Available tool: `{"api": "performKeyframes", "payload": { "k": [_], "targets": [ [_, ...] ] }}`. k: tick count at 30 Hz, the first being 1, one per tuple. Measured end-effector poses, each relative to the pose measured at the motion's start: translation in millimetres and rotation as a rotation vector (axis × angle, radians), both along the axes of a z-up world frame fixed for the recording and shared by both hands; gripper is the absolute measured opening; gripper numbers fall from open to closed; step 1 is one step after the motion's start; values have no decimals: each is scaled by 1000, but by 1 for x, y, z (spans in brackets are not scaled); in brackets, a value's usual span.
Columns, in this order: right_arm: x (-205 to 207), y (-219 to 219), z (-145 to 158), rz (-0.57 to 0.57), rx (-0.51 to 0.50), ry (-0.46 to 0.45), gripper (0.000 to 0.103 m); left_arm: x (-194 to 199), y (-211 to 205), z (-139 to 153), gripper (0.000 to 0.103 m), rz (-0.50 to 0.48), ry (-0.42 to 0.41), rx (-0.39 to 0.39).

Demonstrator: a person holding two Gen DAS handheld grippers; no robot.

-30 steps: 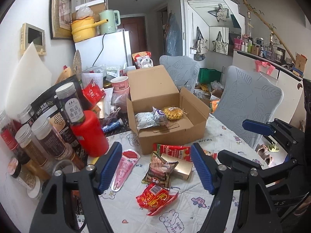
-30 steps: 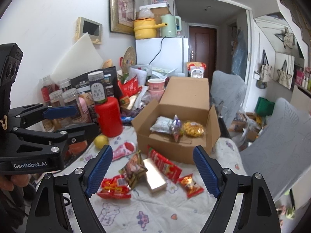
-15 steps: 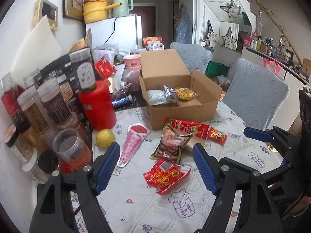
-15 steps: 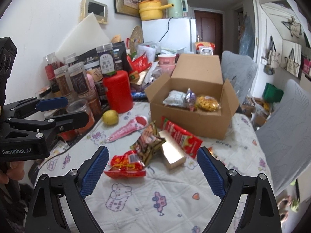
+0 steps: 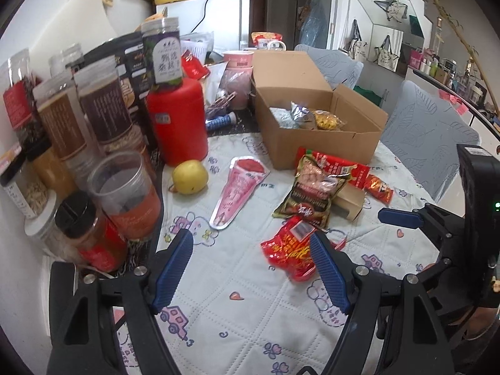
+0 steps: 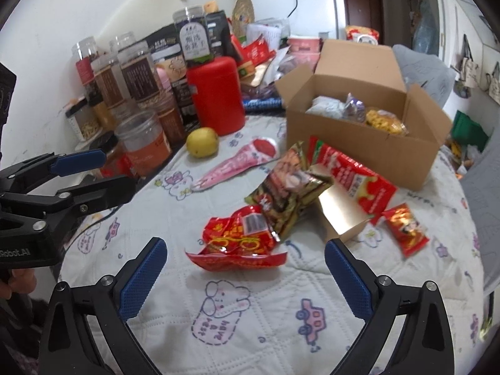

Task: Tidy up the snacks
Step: 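Grasp the red printed bag with the right gripper while the left grasps the green-and-brown chip bag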

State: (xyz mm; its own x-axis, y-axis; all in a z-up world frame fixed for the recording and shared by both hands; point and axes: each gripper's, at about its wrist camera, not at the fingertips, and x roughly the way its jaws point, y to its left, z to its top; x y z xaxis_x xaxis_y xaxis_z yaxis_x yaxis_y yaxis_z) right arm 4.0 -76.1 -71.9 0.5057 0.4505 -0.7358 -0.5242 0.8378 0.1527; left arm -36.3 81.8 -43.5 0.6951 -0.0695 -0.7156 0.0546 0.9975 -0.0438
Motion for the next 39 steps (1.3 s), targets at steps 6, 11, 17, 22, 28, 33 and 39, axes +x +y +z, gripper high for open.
{"api": "performKeyframes", "payload": {
  "k": [6, 11, 17, 22, 28, 33, 39],
  "targets": [
    [17, 24, -29, 33, -30, 93, 102, 4, 15, -14, 77, 24, 33, -19],
    [26, 37, -47, 23, -94, 121, 103, 7, 21, -21, 77, 36, 44, -17],
    [36, 49, -70, 23, -156, 186, 103, 12, 26, -27, 77, 44, 60, -30],
    [33, 47, -72, 13, -171, 143, 92, 15, 28, -30, 77, 52, 68, -36],
    [29, 35, -69, 11, -138, 137, 78, 16, 27, -29, 77, 51, 70, -40],
    [18, 19, -62, 28, -70, 156, 77, 20, 21, -29, 77, 39, 75, -54],
    [2, -10, -48, -12, -9, 142, 77, 31, 7, -28, 77, 1, 82, -90]
  ]
}}
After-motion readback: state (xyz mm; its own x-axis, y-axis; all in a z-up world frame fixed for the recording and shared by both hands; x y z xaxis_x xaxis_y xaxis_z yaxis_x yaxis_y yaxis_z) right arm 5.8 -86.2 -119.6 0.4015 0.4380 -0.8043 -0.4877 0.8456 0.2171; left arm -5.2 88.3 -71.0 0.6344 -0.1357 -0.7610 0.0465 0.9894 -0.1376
